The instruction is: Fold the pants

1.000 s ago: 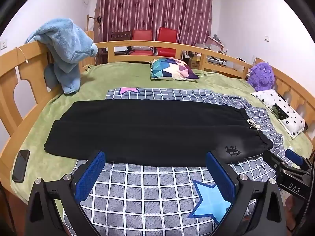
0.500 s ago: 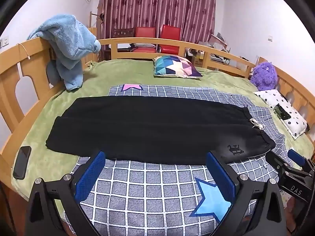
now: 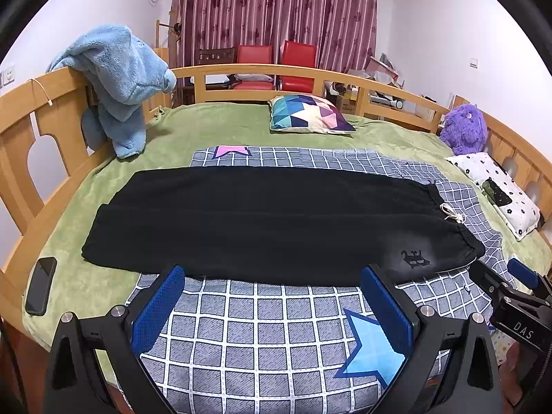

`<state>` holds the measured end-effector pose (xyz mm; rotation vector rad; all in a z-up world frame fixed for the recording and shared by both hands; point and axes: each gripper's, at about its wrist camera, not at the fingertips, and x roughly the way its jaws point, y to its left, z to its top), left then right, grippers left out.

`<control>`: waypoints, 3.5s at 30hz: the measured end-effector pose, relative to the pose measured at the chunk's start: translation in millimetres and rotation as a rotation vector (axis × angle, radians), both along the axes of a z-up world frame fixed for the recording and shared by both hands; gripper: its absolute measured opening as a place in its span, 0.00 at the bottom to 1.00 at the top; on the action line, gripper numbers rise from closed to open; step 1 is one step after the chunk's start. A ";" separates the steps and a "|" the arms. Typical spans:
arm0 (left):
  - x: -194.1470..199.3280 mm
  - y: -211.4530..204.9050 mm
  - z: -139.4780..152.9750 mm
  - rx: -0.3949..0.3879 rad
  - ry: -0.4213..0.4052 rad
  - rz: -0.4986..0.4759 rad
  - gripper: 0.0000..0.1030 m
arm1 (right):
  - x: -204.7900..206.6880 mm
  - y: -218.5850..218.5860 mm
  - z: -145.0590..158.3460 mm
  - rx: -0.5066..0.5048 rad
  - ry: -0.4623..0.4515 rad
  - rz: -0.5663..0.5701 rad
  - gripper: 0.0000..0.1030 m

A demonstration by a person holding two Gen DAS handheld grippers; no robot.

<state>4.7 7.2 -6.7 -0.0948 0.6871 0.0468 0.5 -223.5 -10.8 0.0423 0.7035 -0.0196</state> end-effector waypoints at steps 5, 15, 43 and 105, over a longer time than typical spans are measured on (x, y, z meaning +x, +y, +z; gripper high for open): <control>-0.2 -0.7 -0.2 0.001 0.001 0.000 1.00 | 0.8 0.3 0.5 -0.001 0.000 -0.001 0.98; 0.0 -1.0 0.0 0.001 0.001 0.000 1.00 | 0.9 0.5 0.6 -0.002 0.000 -0.001 0.98; 0.9 -1.7 -0.4 0.001 0.004 0.002 1.00 | 0.8 0.3 1.0 0.001 0.000 -0.002 0.98; 23.7 91.2 -14.1 0.096 -0.106 0.113 1.00 | 36.5 -85.8 11.5 0.071 -0.097 -0.025 0.98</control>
